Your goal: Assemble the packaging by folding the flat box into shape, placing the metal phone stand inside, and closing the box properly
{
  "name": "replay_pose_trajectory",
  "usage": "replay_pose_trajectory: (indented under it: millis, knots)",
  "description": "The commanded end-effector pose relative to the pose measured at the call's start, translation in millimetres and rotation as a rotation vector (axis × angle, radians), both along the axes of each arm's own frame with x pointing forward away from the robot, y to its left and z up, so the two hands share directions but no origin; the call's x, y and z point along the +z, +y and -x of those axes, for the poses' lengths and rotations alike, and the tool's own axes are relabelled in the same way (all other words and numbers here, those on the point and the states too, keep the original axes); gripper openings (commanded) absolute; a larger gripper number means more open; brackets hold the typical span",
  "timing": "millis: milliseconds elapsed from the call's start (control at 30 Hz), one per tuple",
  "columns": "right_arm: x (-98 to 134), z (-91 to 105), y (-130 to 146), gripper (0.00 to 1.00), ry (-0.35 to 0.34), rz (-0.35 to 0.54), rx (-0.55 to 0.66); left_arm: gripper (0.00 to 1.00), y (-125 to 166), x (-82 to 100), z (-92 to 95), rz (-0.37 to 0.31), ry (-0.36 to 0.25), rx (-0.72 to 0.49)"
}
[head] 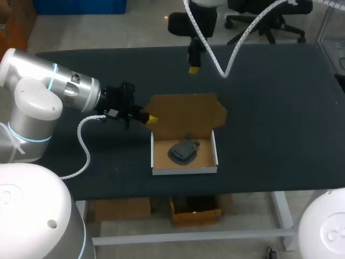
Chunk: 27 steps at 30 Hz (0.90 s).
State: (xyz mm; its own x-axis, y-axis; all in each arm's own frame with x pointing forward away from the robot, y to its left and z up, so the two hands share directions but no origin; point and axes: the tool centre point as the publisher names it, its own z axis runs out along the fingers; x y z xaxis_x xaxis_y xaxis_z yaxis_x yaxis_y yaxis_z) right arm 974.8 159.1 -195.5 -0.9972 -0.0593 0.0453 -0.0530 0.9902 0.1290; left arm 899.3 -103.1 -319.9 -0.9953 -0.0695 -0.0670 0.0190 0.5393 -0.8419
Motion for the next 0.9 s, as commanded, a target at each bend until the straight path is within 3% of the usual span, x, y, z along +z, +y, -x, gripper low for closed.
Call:
replay_pose_trajectory:
  millis: [33, 367, 900]
  knots:
    - [-4.3, 9.8, 6.2, 0.48, -0.012, 0.035, 0.003, 0.0, -0.5, -1.6, 0.4, 0.001, -0.001, 0.0]
    - [-12.2, 33.5, 12.4, 0.45, -0.013, 0.047, 0.026, 0.0, -0.5, -1.6, 0.4, 0.001, -0.001, 0.0]
    - [-24.4, 54.6, 20.1, 0.44, -0.007, 0.062, 0.039, 0.0, -0.5, -1.6, 0.4, 0.001, -0.001, 0.0]
